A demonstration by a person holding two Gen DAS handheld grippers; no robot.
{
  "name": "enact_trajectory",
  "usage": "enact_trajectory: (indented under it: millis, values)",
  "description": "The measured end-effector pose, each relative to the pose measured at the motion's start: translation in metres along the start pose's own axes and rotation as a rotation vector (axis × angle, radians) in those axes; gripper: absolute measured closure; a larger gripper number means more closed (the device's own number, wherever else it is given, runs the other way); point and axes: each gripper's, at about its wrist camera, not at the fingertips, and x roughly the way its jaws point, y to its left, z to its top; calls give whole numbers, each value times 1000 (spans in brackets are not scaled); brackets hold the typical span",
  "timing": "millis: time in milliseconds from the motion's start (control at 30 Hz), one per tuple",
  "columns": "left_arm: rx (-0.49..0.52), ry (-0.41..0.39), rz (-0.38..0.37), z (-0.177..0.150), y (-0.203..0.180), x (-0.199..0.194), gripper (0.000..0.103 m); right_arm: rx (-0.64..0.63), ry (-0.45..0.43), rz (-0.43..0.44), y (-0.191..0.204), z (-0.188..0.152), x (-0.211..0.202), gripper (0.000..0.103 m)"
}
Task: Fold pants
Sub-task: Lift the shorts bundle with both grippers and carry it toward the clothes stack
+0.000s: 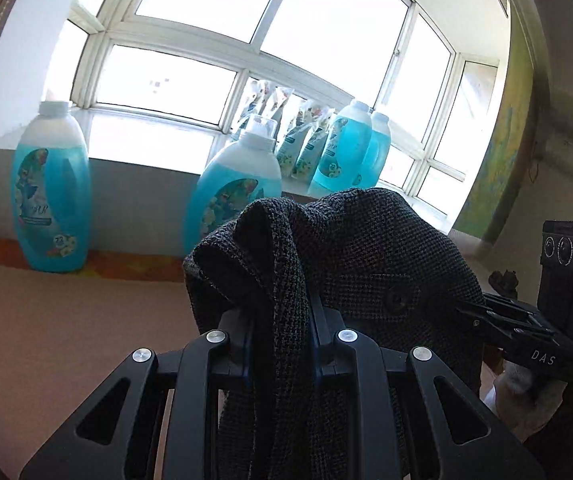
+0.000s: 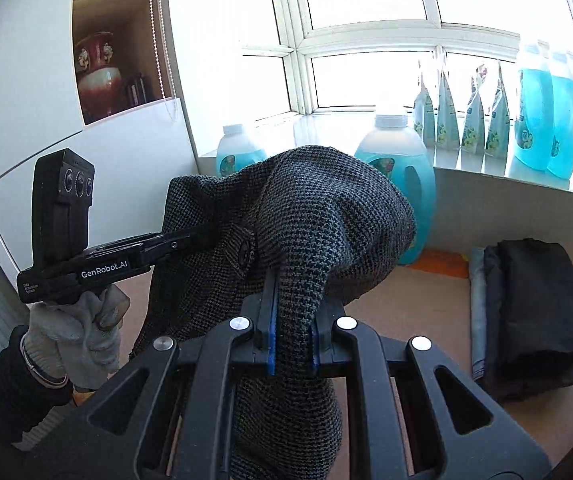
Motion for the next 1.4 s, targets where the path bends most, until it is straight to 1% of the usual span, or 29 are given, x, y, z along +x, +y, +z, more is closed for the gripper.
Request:
enact_trajectory:
  millis: [133,200,267,400,533,700,867,1000,1100,1233,1300,1333,1400]
  values:
    - [13,8,-53,9,-33,34,84,14,-13,-61,-39,8,-24,91]
    - [24,0,-69,13,-49,46,84,28,-13,-76,-58,15,-31,91]
    - [12,-11,-89,19,-57,57,85,25,-9,-93,-74,23,-33,91]
    - [-3,-38,-110,34,-70,75,85,5,-21,-102,-101,48,-34,91]
    - [7,-66,-119,52,-79,88,85,-13,-28,-102,-129,70,-32,91]
    - [26,-68,-139,64,-94,118,85,-21,-19,-114,-173,81,-24,91]
    - [35,-24,-168,61,-112,171,85,-31,47,-152,-229,74,-12,91]
    - [17,48,-198,50,-126,230,85,-34,112,-219,-284,62,3,91]
    - [15,100,-193,38,-135,273,85,-37,160,-259,-321,49,19,91]
    - [25,192,-158,22,-136,328,85,-10,231,-288,-362,19,47,91]
    - [26,229,-142,11,-132,342,85,5,261,-309,-376,4,59,85]
    - [20,244,-139,7,-131,348,85,27,275,-323,-383,-1,62,80]
    - [19,253,-126,3,-129,352,85,71,266,-393,-393,-6,58,58]
